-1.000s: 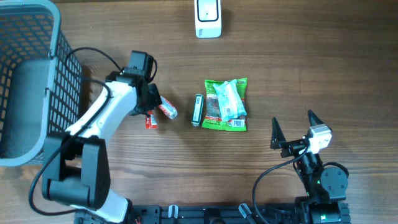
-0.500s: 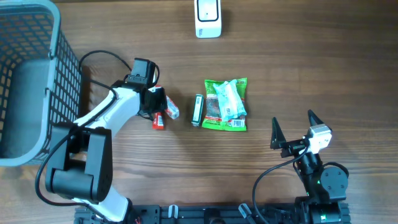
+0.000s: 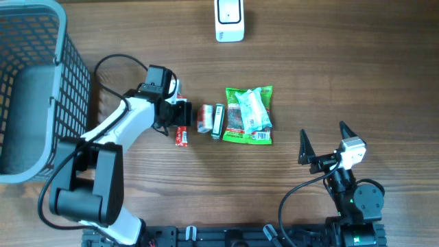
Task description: Scan the item barcode
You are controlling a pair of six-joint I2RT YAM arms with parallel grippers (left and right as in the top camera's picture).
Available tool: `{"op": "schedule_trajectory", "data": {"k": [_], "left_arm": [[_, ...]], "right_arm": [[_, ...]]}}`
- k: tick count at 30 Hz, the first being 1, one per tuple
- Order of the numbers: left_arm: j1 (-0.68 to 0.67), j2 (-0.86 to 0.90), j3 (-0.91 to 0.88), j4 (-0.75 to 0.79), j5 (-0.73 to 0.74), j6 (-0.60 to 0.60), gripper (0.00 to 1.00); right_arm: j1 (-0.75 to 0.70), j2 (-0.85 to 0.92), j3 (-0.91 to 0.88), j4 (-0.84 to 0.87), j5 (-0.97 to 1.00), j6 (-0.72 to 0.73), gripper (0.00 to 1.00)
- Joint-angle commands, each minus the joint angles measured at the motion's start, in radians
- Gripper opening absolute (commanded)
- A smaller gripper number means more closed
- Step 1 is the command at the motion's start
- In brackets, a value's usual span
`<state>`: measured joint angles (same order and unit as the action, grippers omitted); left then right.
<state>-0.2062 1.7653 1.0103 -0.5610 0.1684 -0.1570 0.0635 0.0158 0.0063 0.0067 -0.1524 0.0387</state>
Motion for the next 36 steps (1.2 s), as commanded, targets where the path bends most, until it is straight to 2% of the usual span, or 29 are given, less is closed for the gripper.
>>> {"op": "schedule_trajectory", "data": {"k": [1,3,4,5,6,12,15,19,21,25,27,28,29,31,32,36], "left_arm": [[0.016,-0.096,0.068,-0.019,-0.084,0.023,0.81],[0.013,-0.137,0.071,-0.019,-0.084,0.019,0.79],[0.011,-0.151,0.071,-0.024,-0.083,0.019,0.62],[0.011,-0.164,0.071,-0.032,-0.084,0.019,0.08],[0.011,-0.174,0.071,-0.038,-0.084,0.010,0.04],[0.042,-0.257,0.124,-0.084,-0.101,-0.042,0.04],[0.086,-0.315,0.192,-0.134,-0.145,-0.087,0.06],[0.167,-0.369,0.222,-0.179,-0.142,-0.113,0.04],[0.198,-0.380,0.222,-0.247,-0.083,-0.107,0.04],[0.198,-0.378,0.214,-0.281,-0.080,-0.047,0.04],[0.198,-0.378,0.213,-0.267,-0.080,-0.048,0.08],[0.198,-0.378,0.213,-0.261,-0.080,-0.049,0.12],[0.198,-0.378,0.213,-0.253,-0.080,-0.049,0.28],[0.198,-0.378,0.212,-0.252,-0.080,-0.049,0.82],[0.198,-0.378,0.212,-0.253,-0.080,-0.049,1.00],[0.198,-0.378,0.213,-0.252,-0.080,-0.049,1.00]], "right_arm": [[-0.005,-0.006,-0.001,0.003,0.005,-0.011,1.00],[-0.005,-0.006,-0.001,0.003,0.005,-0.011,1.00],[-0.005,-0.006,-0.001,0.003,0.005,-0.011,1.00],[-0.005,-0.006,-0.001,0.003,0.005,-0.011,1.00],[-0.005,-0.006,-0.001,0.003,0.005,-0.011,1.00],[-0.005,-0.006,-0.001,0.003,0.005,-0.012,1.00],[-0.005,-0.006,-0.001,0.003,0.005,-0.011,1.00],[-0.005,-0.006,-0.001,0.003,0.005,-0.011,1.00],[-0.005,-0.006,-0.001,0.003,0.005,-0.011,0.99],[-0.005,-0.006,-0.001,0.003,0.005,-0.011,1.00],[-0.005,-0.006,-0.001,0.003,0.005,-0.011,1.00],[-0.005,-0.006,-0.001,0.003,0.006,-0.013,1.00],[-0.005,-0.006,-0.001,0.003,0.005,-0.013,1.00],[-0.005,-0.006,-0.001,0.004,0.005,-0.011,1.00],[-0.005,-0.006,-0.001,0.012,-0.011,-0.009,1.00],[-0.005,-0.006,-0.001,0.011,-0.040,-0.006,1.00]]}}
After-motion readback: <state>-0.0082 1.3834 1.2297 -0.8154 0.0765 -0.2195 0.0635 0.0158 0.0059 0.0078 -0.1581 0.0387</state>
